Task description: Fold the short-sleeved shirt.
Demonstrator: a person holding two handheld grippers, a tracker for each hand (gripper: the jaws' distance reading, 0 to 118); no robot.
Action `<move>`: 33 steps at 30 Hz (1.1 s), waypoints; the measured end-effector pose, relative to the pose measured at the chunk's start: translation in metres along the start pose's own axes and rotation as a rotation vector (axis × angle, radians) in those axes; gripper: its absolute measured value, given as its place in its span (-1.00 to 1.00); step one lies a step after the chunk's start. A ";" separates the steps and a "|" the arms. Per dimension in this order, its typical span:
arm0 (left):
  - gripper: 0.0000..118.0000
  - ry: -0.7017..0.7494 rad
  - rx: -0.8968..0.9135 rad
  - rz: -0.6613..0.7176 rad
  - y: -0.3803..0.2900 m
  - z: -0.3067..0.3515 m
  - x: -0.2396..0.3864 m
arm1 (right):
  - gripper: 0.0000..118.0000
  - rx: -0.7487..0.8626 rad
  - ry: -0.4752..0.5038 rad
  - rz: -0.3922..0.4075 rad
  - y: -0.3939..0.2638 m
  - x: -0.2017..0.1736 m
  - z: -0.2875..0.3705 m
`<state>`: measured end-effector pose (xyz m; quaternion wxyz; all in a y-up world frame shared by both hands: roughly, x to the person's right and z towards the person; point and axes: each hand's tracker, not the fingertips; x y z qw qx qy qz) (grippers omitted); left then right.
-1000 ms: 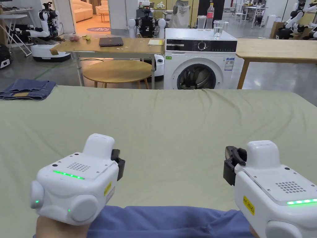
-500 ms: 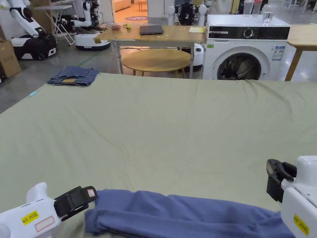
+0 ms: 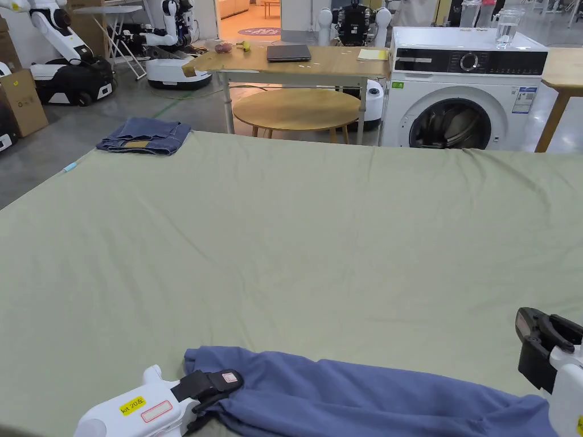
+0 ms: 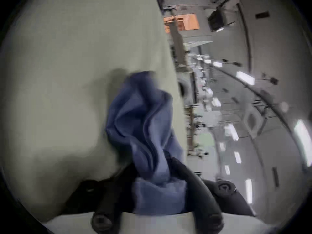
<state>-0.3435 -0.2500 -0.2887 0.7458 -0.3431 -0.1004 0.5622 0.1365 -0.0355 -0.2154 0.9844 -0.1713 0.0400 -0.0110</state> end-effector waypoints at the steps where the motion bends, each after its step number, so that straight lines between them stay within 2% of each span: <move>1: -0.98 -0.048 -0.007 -0.034 0.003 0.003 0.005 | -1.00 -0.002 -0.003 0.002 0.000 0.001 0.000; 4: -0.98 0.124 0.067 -0.204 0.015 0.024 0.032 | -1.00 -0.004 -0.009 0.006 -0.001 0.004 0.002; 8: -0.98 0.222 0.173 -0.334 0.039 0.051 0.052 | -1.00 -0.005 -0.014 0.006 -0.003 0.006 0.003; 12: -0.98 0.359 0.203 -0.644 0.035 0.060 0.092 | -1.00 -0.007 -0.010 -0.003 -0.006 0.006 0.003; 16: -0.98 0.348 0.234 -1.006 -0.018 0.046 0.151 | -1.00 -0.015 -0.001 -0.004 -0.009 0.005 0.001; 19: -0.98 0.387 0.165 -1.318 -0.078 0.012 0.189 | -1.00 -0.015 0.002 -0.005 -0.011 0.004 0.002; 21: -0.98 0.422 0.078 -1.468 -0.117 -0.015 0.199 | -1.00 -0.012 0.002 -0.002 -0.013 0.006 0.003; 24: -0.98 0.425 -0.014 -1.610 -0.169 -0.052 0.196 | -1.00 -0.013 -0.001 -0.009 -0.017 0.011 0.005; 26: -0.98 0.530 -0.072 -1.715 -0.197 -0.079 0.184 | -1.00 -0.018 -0.002 -0.024 -0.019 0.015 0.006; 29: -0.98 0.570 -0.105 -1.736 -0.211 -0.099 0.165 | -1.00 -0.020 -0.009 -0.037 -0.022 0.021 0.010; 30: -0.89 0.574 -0.126 -1.736 -0.211 -0.100 0.163 | -1.00 -0.020 -0.009 -0.040 -0.023 0.024 0.011; 31: -0.69 0.541 -0.143 -1.716 -0.211 -0.097 0.164 | -1.00 -0.017 -0.006 -0.043 -0.024 0.026 0.012; 33: 0.44 0.476 -0.130 -1.680 -0.205 -0.084 0.174 | -1.00 -0.018 -0.008 -0.045 -0.025 0.028 0.013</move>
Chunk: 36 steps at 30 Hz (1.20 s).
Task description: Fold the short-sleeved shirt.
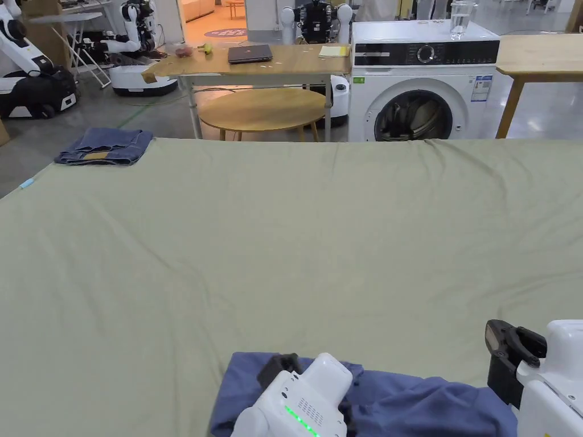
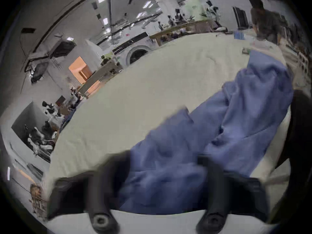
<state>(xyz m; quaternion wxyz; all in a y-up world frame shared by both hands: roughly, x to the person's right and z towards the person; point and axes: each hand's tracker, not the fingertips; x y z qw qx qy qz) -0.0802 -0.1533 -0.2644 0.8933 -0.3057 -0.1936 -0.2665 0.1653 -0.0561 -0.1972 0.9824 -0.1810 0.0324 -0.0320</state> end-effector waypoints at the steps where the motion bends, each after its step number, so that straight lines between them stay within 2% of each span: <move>1: 0.72 -0.018 0.038 0.042 0.004 0.011 -0.007 | -1.00 -0.001 0.000 -0.002 0.000 0.001 0.000; 6: 0.75 -0.228 0.246 0.443 0.012 0.066 -0.075 | -1.00 -0.001 0.002 -0.019 -0.003 0.004 0.000; 9: 0.73 -0.219 0.116 0.603 -0.004 0.044 -0.106 | -1.00 -0.004 0.008 -0.034 -0.006 0.005 -0.001; 10: 0.59 -0.213 0.078 0.642 -0.014 0.035 -0.112 | -1.00 -0.007 0.010 -0.040 -0.008 0.006 -0.002; 12: -0.28 -0.256 0.006 0.704 -0.027 0.016 -0.114 | -1.00 -0.013 0.015 -0.046 -0.010 0.006 -0.003; 13: -0.57 -0.285 -0.021 0.736 -0.035 0.009 -0.112 | -1.00 -0.016 0.017 -0.049 -0.011 0.006 -0.003; 14: -0.70 -0.309 -0.020 0.753 -0.041 0.005 -0.107 | -1.00 -0.019 0.018 -0.051 -0.012 0.006 -0.002; 19: -0.72 -0.432 -0.039 0.741 -0.042 -0.013 -0.061 | -1.00 -0.039 0.011 -0.063 -0.017 0.014 -0.003; 21: -0.72 -0.529 -0.031 0.737 -0.038 -0.023 -0.044 | -1.00 -0.045 0.008 -0.075 -0.018 0.019 -0.003; 25: -0.72 -0.465 -0.025 0.675 -0.026 -0.024 -0.021 | -1.00 -0.047 -0.008 -0.074 -0.019 0.024 0.001; 28: -0.74 -0.457 0.020 0.755 -0.032 -0.015 -0.037 | -1.00 -0.048 -0.016 -0.075 -0.019 0.026 0.002; 31: -0.80 -0.378 0.095 0.781 -0.037 0.011 -0.063 | -1.00 -0.047 -0.018 -0.075 -0.019 0.025 0.001; 34: -0.80 -0.344 0.192 0.880 -0.052 0.031 -0.094 | -1.00 -0.052 0.000 -0.078 -0.021 0.020 -0.004; 35: -0.67 -0.312 0.231 0.923 -0.061 0.036 -0.107 | -1.00 -0.057 0.008 -0.080 -0.022 0.018 -0.005; 36: -0.27 -0.290 0.263 0.979 -0.072 0.039 -0.121 | -1.00 -0.060 0.013 -0.082 -0.023 0.016 -0.006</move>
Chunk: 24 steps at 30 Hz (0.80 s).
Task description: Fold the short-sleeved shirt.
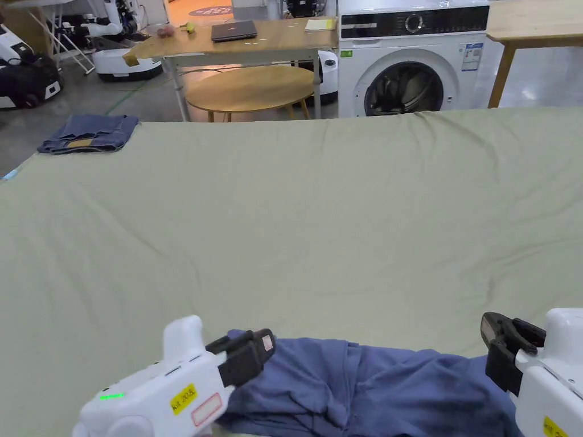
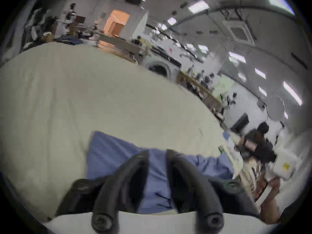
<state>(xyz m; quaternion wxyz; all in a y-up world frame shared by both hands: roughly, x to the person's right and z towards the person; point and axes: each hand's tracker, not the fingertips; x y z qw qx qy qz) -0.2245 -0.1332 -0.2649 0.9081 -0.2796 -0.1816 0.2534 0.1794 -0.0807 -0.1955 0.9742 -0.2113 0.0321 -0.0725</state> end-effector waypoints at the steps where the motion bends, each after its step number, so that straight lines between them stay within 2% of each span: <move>1: 0.33 0.009 0.016 0.051 0.004 0.006 -0.014 | -1.00 -0.002 0.005 0.000 -0.001 -0.002 0.000; 2: 0.93 0.024 0.019 0.105 0.007 0.011 -0.030 | -1.00 -0.004 0.009 0.000 -0.002 -0.004 0.000; 3: 1.00 0.034 0.030 0.161 0.007 0.013 -0.044 | -1.00 -0.005 0.012 0.002 -0.002 -0.005 -0.001; 5: 1.00 0.013 0.058 0.301 0.004 0.021 -0.073 | -1.00 -0.010 0.018 0.007 -0.003 -0.008 -0.002; 10: 1.00 -0.148 -0.131 0.641 -0.041 -0.006 -0.113 | -1.00 -0.014 0.022 0.013 -0.003 -0.010 -0.005; 12: 1.00 -0.288 -0.048 0.679 -0.057 -0.015 -0.106 | -1.00 -0.013 0.021 0.013 -0.002 -0.011 -0.005; 13: 0.98 -0.334 -0.079 0.690 -0.057 -0.022 -0.100 | -1.00 -0.013 0.020 0.015 -0.002 -0.011 -0.005; 14: 0.93 -0.363 -0.133 0.706 -0.057 -0.030 -0.093 | -1.00 -0.015 0.018 0.016 -0.002 -0.010 -0.005; 16: 0.74 -0.333 -0.125 0.699 -0.061 -0.042 -0.077 | -1.00 -0.019 0.015 0.019 -0.003 -0.010 -0.005; 17: 0.74 -0.312 -0.129 0.699 -0.061 -0.047 -0.074 | -1.00 -0.022 0.013 0.019 -0.003 -0.009 -0.005; 18: 0.32 -0.253 -0.141 0.719 -0.065 -0.053 -0.072 | -1.00 -0.024 0.011 0.019 -0.004 -0.008 -0.005; 19: -0.30 -0.162 -0.144 0.738 -0.071 -0.057 -0.072 | -1.00 -0.026 0.009 0.019 -0.004 -0.008 -0.005; 20: -0.74 -0.134 -0.126 0.757 -0.075 -0.060 -0.075 | -1.00 -0.026 0.006 0.019 -0.004 -0.007 -0.004; 22: -0.76 -0.182 -0.079 0.762 -0.074 -0.056 -0.076 | -1.00 -0.026 -0.001 0.023 -0.004 -0.005 -0.002; 24: -0.78 -0.125 -0.043 0.681 -0.066 -0.042 -0.069 | -1.00 -0.025 -0.009 0.028 -0.003 -0.003 0.000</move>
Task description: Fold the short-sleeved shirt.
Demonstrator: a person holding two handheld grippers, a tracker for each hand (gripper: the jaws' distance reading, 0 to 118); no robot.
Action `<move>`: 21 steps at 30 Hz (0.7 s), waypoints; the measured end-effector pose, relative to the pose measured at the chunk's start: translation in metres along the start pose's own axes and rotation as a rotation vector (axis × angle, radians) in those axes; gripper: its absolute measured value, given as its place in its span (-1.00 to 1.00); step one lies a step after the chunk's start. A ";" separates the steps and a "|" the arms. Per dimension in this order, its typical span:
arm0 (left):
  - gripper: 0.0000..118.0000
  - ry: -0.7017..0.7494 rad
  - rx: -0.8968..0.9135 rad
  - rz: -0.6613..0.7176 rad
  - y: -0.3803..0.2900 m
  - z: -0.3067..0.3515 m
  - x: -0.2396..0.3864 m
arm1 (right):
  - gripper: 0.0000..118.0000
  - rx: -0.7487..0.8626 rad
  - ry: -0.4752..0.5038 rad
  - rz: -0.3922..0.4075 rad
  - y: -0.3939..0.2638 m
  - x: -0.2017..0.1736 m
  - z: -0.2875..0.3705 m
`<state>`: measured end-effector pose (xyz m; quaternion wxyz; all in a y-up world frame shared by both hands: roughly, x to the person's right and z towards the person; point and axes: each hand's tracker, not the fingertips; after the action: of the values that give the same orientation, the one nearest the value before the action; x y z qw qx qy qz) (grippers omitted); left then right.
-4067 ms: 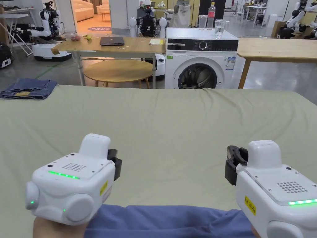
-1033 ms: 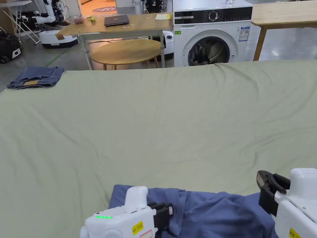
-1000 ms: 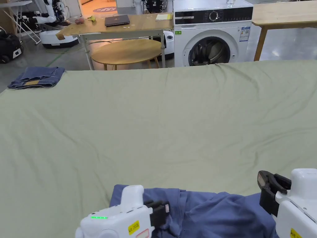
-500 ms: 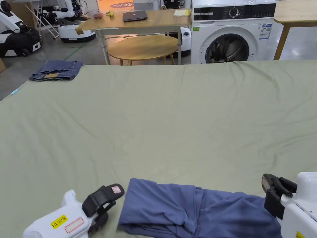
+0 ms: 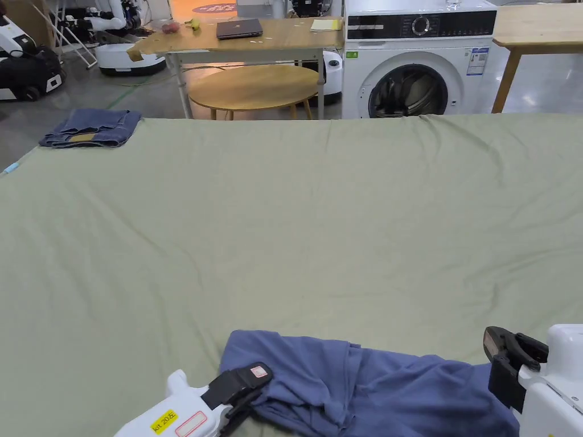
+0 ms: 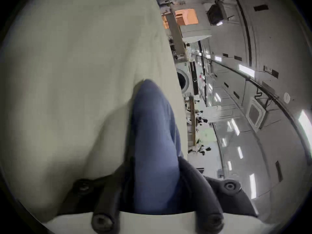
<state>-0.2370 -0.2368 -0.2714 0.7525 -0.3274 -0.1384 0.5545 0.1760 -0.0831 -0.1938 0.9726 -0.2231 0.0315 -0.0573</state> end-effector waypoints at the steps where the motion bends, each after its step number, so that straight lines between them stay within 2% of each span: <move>1: -0.80 0.012 0.026 -0.057 0.006 0.008 0.005 | -1.00 0.002 -0.003 0.001 0.001 0.001 0.000; 7: -0.82 0.095 0.223 -0.221 0.058 0.065 0.020 | -1.00 0.010 -0.007 -0.011 0.003 0.004 -0.001; 11: -0.82 0.173 0.299 -0.485 0.078 0.091 0.045 | -1.00 0.008 0.004 -0.016 0.001 0.000 -0.003; 14: -0.82 0.161 0.303 -0.686 0.064 0.092 0.080 | -1.00 0.003 0.011 -0.009 -0.001 -0.002 -0.003; 18: -0.82 0.135 0.203 -1.116 0.000 0.055 0.139 | -1.00 -0.001 0.013 -0.010 -0.003 -0.002 -0.004; 21: -0.82 0.199 0.084 -1.473 -0.066 0.013 0.163 | -1.00 0.003 0.013 -0.016 -0.003 0.001 0.000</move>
<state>-0.1391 -0.0926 -0.2444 0.9502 -0.1694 -0.2320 -0.1208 0.1771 -0.0855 -0.1925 0.9722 -0.2214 0.0356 -0.0667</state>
